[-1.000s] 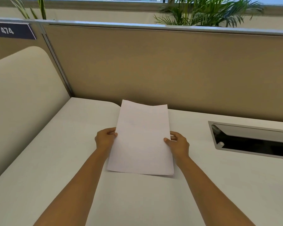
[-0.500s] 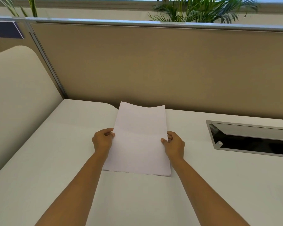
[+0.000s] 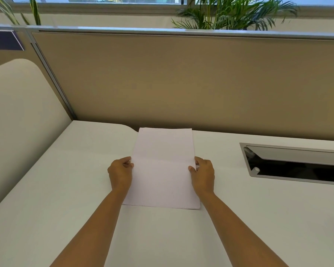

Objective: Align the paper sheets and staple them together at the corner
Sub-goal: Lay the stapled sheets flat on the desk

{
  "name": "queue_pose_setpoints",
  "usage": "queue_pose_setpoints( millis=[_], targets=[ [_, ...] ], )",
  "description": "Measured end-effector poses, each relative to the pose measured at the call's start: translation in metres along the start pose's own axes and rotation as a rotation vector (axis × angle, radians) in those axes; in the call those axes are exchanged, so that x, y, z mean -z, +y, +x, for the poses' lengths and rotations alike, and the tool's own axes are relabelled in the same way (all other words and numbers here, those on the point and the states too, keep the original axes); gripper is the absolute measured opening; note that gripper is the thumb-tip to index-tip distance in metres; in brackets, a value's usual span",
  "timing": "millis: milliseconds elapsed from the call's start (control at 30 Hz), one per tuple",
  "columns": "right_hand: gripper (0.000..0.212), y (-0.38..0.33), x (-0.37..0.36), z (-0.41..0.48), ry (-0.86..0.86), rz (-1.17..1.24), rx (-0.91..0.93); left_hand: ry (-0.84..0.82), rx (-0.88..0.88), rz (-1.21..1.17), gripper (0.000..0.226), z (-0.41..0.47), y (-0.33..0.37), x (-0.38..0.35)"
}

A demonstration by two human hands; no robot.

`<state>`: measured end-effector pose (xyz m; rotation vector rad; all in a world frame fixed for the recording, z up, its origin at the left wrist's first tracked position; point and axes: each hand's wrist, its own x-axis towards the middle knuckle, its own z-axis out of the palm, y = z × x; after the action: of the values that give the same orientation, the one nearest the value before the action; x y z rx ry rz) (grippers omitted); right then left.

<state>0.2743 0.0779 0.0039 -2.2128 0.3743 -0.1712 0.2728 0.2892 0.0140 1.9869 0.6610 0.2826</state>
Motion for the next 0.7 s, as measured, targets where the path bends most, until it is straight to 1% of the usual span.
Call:
queue_pose_setpoints(
  millis=[167, 267, 467, 600, 700],
  targets=[
    [0.036, 0.002, 0.008, -0.005, -0.019, 0.040, 0.055, 0.009, -0.051, 0.039, 0.029, -0.011, -0.004, 0.005],
    [0.032, 0.003, 0.021, -0.010, 0.010, 0.101, 0.065, -0.016, -0.097, 0.061, 0.030, -0.019, -0.007, 0.009],
    [0.023, 0.019, 0.067, -0.034, 0.082, 0.171, 0.143, -0.087, -0.223, 0.148, 0.035, -0.046, -0.011, 0.013],
    [0.020, 0.041, 0.112, -0.059, 0.100, 0.142, 0.189, -0.121, -0.277, 0.228, 0.039, -0.077, -0.019, 0.015],
    [0.020, 0.064, 0.148, -0.082, 0.123, 0.072, 0.234, -0.155, -0.338, 0.297, 0.041, -0.102, -0.028, 0.017]
  ],
)
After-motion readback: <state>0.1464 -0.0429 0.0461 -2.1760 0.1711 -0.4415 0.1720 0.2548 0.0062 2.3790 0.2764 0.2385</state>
